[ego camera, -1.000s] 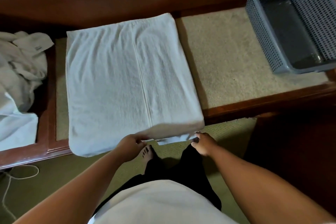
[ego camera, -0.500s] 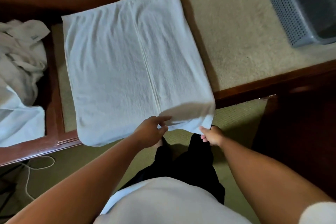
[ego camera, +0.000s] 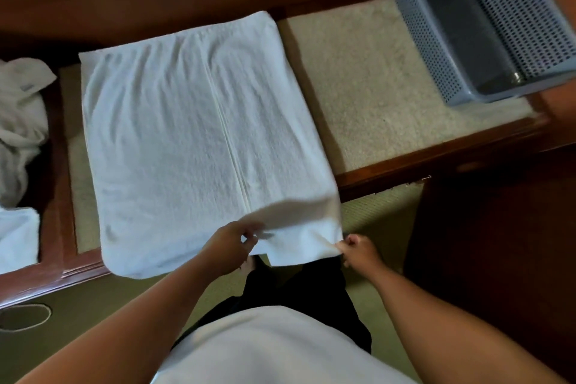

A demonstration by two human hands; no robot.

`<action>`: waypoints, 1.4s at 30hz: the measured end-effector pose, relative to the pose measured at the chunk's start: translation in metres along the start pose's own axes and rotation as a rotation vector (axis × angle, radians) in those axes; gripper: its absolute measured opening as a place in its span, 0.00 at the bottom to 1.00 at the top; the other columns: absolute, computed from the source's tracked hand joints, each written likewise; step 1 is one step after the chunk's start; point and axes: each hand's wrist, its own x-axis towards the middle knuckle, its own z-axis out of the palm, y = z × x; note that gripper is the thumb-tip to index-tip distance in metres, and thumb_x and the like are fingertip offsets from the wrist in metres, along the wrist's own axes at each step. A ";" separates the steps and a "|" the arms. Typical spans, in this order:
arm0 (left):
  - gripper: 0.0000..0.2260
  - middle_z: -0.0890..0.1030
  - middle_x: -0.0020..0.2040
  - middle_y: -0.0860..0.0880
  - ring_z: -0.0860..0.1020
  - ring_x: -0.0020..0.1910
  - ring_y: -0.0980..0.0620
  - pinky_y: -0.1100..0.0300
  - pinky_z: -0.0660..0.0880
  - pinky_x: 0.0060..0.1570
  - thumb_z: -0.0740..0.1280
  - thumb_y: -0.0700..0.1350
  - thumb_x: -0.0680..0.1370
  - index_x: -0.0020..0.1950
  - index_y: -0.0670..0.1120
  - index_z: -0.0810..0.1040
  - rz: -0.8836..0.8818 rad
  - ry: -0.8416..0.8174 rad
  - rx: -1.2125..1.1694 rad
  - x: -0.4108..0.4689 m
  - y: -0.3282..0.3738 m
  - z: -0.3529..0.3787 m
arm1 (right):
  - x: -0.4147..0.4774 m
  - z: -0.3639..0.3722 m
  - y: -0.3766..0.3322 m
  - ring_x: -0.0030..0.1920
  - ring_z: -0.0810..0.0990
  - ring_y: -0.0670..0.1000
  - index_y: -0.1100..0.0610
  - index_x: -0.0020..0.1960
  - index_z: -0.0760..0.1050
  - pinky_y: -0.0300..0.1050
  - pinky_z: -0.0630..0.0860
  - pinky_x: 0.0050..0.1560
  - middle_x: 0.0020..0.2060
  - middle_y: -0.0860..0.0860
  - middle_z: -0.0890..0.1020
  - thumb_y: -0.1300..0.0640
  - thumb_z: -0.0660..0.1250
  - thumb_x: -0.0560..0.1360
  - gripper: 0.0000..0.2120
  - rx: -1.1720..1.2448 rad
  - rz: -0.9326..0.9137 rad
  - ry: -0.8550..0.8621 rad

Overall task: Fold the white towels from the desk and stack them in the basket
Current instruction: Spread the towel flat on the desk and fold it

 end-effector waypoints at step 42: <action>0.16 0.79 0.53 0.57 0.80 0.42 0.58 0.76 0.71 0.34 0.66 0.47 0.82 0.70 0.52 0.75 0.083 -0.068 0.052 -0.022 -0.041 -0.016 | -0.088 0.071 -0.025 0.32 0.80 0.54 0.56 0.37 0.70 0.44 0.72 0.33 0.30 0.52 0.83 0.60 0.71 0.72 0.10 0.364 0.084 0.531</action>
